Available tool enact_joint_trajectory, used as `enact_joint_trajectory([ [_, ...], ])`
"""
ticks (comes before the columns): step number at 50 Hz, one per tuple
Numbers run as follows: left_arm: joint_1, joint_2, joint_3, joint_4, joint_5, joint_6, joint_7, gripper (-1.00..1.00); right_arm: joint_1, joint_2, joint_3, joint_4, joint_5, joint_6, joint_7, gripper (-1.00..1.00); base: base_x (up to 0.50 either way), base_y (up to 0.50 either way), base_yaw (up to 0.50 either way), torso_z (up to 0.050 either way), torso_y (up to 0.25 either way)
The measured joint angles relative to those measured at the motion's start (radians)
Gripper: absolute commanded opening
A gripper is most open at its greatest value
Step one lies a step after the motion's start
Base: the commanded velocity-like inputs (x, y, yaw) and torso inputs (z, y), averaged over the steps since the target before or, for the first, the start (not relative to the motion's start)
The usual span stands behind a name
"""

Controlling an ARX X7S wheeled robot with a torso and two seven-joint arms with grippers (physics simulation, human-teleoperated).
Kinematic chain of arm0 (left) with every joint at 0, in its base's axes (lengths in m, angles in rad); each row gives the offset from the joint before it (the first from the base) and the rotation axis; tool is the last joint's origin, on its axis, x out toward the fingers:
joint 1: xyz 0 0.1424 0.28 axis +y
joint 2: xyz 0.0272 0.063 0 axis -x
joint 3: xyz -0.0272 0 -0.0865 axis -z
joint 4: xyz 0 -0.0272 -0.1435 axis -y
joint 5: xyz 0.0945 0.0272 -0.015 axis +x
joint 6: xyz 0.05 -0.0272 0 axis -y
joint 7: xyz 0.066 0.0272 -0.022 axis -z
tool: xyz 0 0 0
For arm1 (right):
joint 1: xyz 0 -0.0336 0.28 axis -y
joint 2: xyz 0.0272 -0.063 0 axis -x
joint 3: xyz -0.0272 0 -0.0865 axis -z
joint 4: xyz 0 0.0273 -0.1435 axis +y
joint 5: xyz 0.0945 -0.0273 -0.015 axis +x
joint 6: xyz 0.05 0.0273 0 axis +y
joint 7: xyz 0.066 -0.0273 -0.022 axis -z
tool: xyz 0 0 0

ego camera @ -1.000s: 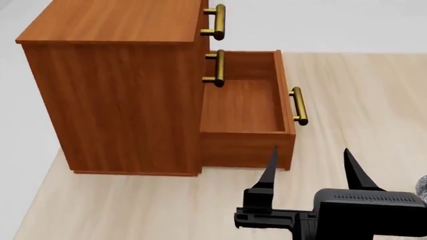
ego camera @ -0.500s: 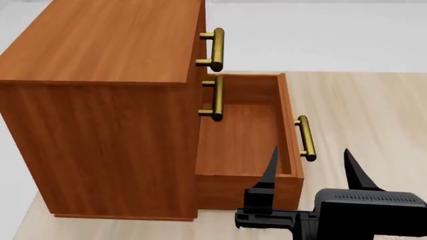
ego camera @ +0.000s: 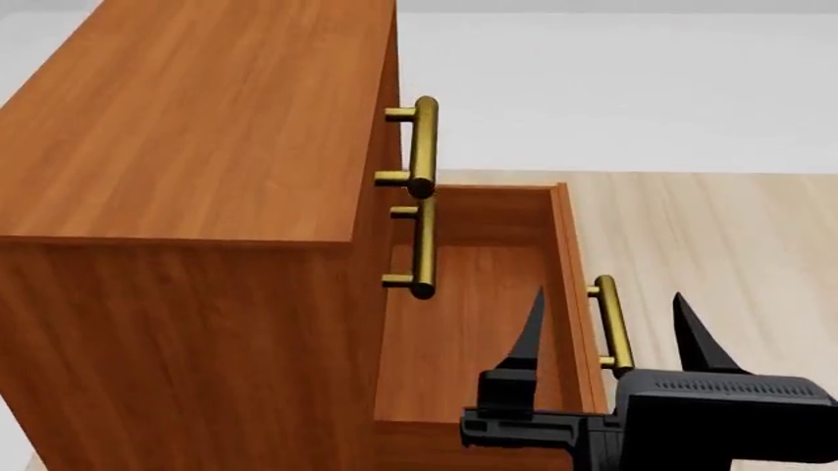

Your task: Put the bowl in the bottom drawer of the cabinet.

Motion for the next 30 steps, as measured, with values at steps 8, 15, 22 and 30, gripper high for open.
enact_joint_trajectory([
  [8,0.006,-0.003,-0.001,0.001,-0.001,0.006,-0.001,1.0,-0.003,0.002,-0.002,0.0,0.004,-0.002,0.002,1.0,0.0,0.0,0.0,0.0,0.0],
  [15,0.007,-0.007,-0.001,0.003,-0.005,0.009,-0.004,1.0,-0.006,0.005,-0.004,-0.003,0.007,-0.005,0.003,1.0,0.0,0.0,0.0,0.0,0.0],
  [22,0.006,-0.01,-0.003,0.004,-0.012,0.009,-0.009,1.0,-0.009,0.009,-0.006,-0.006,0.009,-0.006,0.004,1.0,0.0,0.0,0.0,0.0,-0.154],
  [30,0.006,-0.014,-0.006,0.006,-0.022,0.009,-0.015,1.0,-0.013,0.013,-0.007,-0.012,0.013,-0.006,0.007,1.0,0.0,0.0,0.0,0.0,-0.162],
])
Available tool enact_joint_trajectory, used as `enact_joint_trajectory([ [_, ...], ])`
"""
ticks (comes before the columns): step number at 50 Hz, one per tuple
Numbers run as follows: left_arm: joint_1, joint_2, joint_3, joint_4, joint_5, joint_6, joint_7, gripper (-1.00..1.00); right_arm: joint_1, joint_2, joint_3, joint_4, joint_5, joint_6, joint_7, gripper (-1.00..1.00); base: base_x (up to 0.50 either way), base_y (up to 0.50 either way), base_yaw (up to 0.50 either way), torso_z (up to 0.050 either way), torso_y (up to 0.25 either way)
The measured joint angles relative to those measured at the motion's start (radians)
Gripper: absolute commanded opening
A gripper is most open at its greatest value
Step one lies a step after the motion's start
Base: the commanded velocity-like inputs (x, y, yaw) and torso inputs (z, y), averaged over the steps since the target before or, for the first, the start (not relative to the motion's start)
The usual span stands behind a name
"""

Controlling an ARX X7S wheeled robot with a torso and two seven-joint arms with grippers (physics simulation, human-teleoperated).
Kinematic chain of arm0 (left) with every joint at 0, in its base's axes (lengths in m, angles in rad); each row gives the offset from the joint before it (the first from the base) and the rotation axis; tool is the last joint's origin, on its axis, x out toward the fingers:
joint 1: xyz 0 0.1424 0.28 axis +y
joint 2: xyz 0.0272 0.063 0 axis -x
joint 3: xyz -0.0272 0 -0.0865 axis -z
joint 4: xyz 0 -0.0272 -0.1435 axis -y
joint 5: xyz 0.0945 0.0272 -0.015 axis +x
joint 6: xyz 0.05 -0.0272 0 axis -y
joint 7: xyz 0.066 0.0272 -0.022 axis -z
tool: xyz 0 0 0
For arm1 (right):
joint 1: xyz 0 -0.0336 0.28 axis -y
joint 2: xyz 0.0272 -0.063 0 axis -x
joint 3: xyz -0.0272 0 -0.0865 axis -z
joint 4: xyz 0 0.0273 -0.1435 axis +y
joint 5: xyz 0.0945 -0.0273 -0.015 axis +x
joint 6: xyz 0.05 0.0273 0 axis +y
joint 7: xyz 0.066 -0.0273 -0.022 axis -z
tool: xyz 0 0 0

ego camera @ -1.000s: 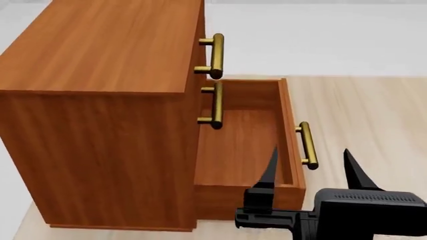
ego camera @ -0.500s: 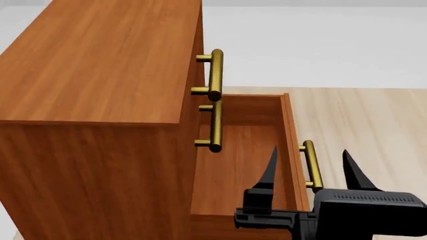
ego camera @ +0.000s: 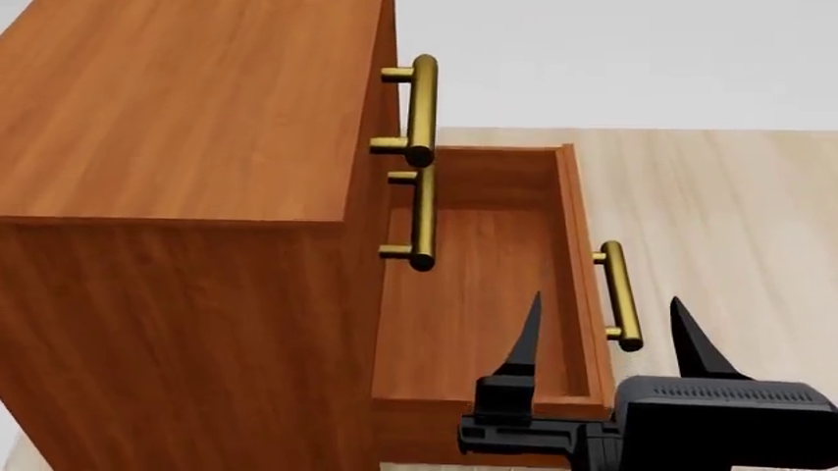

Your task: Put the bowl in the bottom drawer of the cabinet.

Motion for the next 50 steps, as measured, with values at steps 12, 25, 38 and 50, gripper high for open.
enact_joint_trajectory([
  [12,0.006,-0.007,-0.003,0.003,-0.008,0.004,-0.005,1.0,-0.002,0.003,-0.005,0.002,0.002,-0.005,0.003,1.0,0.0,0.0,0.0,0.0,-0.163],
  [25,0.009,-0.009,0.005,-0.002,-0.005,0.013,-0.008,1.0,-0.001,0.007,-0.008,0.006,0.006,-0.007,0.006,1.0,0.0,0.0,0.0,0.0,-0.162],
  [38,0.013,-0.01,0.008,-0.007,-0.006,0.023,-0.01,1.0,0.0,0.01,-0.013,0.011,0.008,-0.012,0.009,1.0,0.0,0.0,0.0,0.0,-0.075],
  [50,0.02,-0.012,0.007,-0.011,-0.006,0.033,-0.011,1.0,0.005,0.014,-0.017,0.006,0.011,-0.006,0.014,1.0,0.0,0.0,0.0,0.0,0.0],
])
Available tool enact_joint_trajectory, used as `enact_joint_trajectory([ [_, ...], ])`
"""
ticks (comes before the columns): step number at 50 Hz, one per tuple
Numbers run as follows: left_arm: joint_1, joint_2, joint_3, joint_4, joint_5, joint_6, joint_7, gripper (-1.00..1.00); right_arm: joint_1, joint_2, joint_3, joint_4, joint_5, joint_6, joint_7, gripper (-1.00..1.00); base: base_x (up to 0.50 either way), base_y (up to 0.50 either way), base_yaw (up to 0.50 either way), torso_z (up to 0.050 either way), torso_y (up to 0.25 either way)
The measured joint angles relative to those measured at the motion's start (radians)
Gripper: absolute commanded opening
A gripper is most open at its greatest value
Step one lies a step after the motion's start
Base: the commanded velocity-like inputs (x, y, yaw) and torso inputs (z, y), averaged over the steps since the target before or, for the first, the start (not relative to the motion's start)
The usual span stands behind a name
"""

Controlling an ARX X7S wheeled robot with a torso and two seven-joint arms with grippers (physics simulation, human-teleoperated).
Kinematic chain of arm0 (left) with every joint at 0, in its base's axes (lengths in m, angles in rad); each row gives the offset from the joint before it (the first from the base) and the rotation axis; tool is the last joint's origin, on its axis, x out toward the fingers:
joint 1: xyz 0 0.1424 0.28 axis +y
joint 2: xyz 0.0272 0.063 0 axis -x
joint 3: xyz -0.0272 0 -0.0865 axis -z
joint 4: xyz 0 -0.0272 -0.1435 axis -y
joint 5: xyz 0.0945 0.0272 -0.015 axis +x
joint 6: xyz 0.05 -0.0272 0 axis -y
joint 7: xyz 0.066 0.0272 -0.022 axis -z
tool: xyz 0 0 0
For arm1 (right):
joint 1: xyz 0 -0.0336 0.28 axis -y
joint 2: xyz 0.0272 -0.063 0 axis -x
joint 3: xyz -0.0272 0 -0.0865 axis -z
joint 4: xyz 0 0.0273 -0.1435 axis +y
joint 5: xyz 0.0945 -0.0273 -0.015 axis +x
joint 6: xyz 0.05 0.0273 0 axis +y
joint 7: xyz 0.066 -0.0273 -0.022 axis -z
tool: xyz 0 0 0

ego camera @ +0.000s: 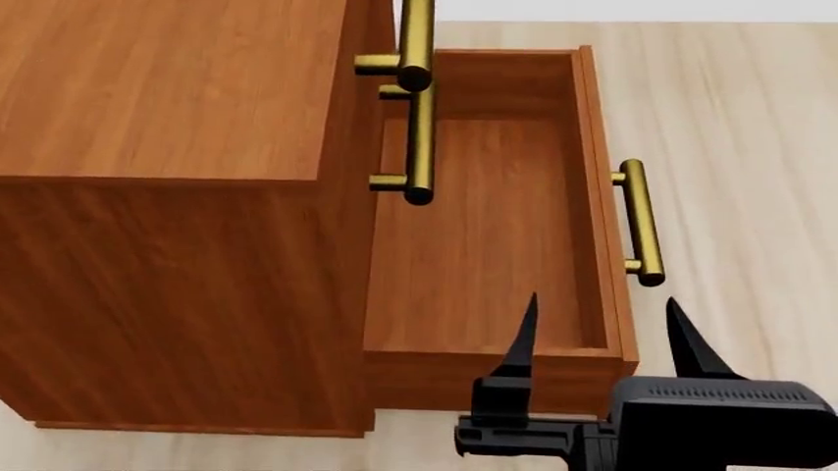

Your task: Put the bowl in the bottom drawer of the cabinet.

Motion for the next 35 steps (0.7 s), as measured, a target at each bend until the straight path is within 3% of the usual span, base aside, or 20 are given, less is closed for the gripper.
enact_joint_trajectory([
  [17,0.008,-0.003,-0.001,-0.004,-0.001,0.015,0.0,1.0,0.025,0.027,0.019,-0.086,0.024,0.087,0.041,1.0,0.0,0.0,0.0,0.0,0.0],
  [35,0.012,-0.009,-0.008,-0.004,-0.009,0.025,-0.004,1.0,0.137,0.067,0.162,-0.286,0.158,0.428,0.185,1.0,0.0,0.0,0.0,0.0,0.0],
])
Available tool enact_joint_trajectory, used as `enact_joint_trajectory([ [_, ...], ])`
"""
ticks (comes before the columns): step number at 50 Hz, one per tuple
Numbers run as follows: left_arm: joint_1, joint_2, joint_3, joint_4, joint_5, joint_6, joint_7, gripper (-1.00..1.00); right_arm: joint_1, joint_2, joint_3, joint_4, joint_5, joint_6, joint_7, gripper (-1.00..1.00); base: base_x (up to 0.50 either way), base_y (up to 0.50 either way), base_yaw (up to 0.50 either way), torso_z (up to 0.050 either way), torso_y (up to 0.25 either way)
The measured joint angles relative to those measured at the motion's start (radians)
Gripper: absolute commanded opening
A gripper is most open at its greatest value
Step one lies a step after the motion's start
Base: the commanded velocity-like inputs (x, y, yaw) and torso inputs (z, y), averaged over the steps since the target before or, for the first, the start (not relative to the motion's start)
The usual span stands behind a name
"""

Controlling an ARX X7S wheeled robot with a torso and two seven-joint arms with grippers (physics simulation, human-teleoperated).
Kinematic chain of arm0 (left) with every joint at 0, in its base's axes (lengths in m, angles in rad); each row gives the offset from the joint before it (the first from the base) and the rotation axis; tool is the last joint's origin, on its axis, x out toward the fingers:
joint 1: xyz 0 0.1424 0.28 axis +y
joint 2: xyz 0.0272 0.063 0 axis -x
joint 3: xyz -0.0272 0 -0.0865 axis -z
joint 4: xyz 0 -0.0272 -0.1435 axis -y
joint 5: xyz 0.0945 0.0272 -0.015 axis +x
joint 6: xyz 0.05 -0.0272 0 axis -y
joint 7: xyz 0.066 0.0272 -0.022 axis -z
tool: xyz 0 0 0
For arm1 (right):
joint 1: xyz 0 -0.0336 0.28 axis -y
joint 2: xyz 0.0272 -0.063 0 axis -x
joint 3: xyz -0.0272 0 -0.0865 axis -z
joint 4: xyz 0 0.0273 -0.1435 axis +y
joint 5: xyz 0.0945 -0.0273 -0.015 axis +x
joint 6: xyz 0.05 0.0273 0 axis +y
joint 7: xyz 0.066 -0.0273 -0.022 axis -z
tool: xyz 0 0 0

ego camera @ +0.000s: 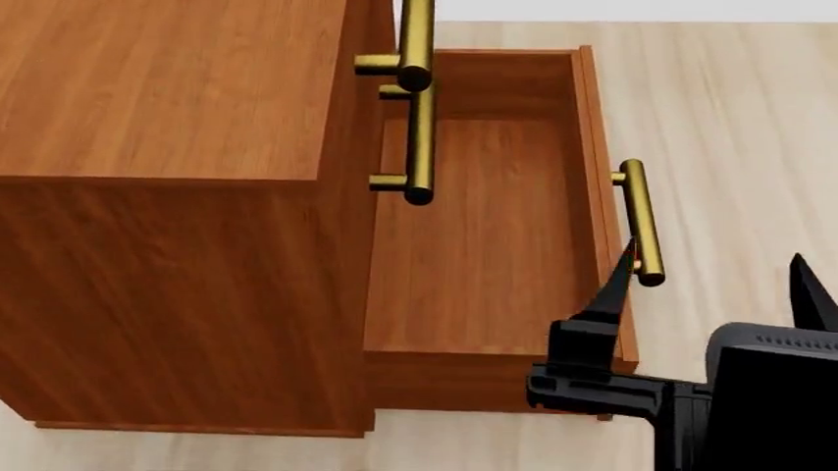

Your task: Put the bowl in the bottom drawer of the cabinet.

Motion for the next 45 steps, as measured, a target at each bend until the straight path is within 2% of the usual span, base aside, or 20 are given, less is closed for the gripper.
enact_joint_trajectory([
  [6,-0.002,-0.001,0.005,0.0,0.001,0.002,-0.002,1.0,0.05,0.001,0.085,-0.051,0.074,0.145,0.054,1.0,0.0,0.0,0.0,0.0,0.0],
  [12,-0.011,0.0,0.017,-0.002,0.003,0.002,-0.006,1.0,0.122,-0.018,0.227,-0.094,0.2,0.339,0.116,1.0,0.0,0.0,0.0,0.0,0.0],
  [15,-0.014,0.0,0.021,-0.002,0.003,0.002,-0.007,1.0,0.155,-0.014,0.297,-0.095,0.309,0.417,0.18,1.0,0.0,0.0,0.0,0.0,0.0],
  [21,-0.02,0.001,0.033,-0.002,0.007,0.004,-0.01,1.0,0.216,0.038,0.396,-0.043,0.622,0.506,0.413,1.0,0.0,0.0,0.0,0.0,0.0],
  [27,-0.024,0.003,0.043,-0.003,0.011,0.007,-0.011,1.0,0.252,0.123,0.421,0.021,0.904,0.516,0.661,1.0,0.0,0.0,0.0,0.0,0.0],
  [32,-0.024,0.005,0.052,-0.006,0.017,0.013,-0.01,1.0,0.256,0.192,0.425,0.059,1.06,0.497,0.801,1.0,0.0,0.0,0.0,0.0,0.0],
  [45,-0.022,0.009,0.066,-0.014,0.027,0.028,-0.005,1.0,0.195,0.377,0.375,0.117,1.256,0.324,0.963,1.0,0.0,0.0,0.0,0.0,0.0],
])
